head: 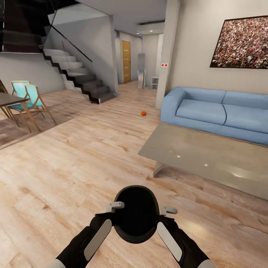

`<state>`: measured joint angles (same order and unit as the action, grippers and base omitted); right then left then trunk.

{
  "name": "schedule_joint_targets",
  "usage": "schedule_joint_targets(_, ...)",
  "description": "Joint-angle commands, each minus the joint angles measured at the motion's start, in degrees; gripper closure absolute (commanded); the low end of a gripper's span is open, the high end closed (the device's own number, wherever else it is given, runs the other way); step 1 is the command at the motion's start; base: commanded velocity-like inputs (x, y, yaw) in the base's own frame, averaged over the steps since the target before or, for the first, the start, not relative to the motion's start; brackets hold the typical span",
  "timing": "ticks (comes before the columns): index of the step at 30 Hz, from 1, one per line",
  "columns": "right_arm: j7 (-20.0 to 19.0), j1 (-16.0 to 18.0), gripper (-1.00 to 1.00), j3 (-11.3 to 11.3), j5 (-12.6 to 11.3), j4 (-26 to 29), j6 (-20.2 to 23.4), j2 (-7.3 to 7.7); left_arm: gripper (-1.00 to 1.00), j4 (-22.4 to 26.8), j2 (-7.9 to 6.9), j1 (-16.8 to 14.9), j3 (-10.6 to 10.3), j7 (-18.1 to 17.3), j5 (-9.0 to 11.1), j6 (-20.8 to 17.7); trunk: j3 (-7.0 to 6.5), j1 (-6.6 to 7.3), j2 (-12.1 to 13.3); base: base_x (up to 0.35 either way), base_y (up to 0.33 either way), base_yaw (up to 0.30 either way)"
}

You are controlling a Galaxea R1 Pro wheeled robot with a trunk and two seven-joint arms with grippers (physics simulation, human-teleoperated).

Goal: Place each of the two pumpkins and all three candles from the living room inside a cabinet in the living room (use any cabinet), then make sure every cabinet is closed, and position the cauldron so it is next to a table in the living room.

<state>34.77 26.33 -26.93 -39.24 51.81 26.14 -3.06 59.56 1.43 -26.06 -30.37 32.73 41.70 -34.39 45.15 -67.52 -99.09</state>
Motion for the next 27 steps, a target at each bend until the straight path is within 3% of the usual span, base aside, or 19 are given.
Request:
schedule_joint_targets(1, 0.48, 0.06, 1.00, 0.48, -0.66, -0.04, 0.58, 0.07, 1.00, 3.19, -0.03, -0.05, -0.31, 0.59, 1.13, 0.47, 0.05, 0.01, -0.03, 0.000, -0.146, -0.279)
schedule_joint_targets(9, 0.48, 0.04, 1.00, 0.48, -0.66, -0.04, 0.58, 0.07, 1.00, 3.19, -0.04, -0.05, -0.31, 0.60, 1.12, 0.47, 0.05, 0.01, -0.03, 0.000, -0.105, -0.280)
schedule_joint_targets(27, 0.48, 0.07, 1.00, 0.48, -0.66, -0.04, 0.58, 0.07, 1.00, 3.19, -0.09, -0.05, -0.29, 0.67, 1.15, 0.47, 0.05, 0.01, -0.03, 0.000, -0.005, -0.280)
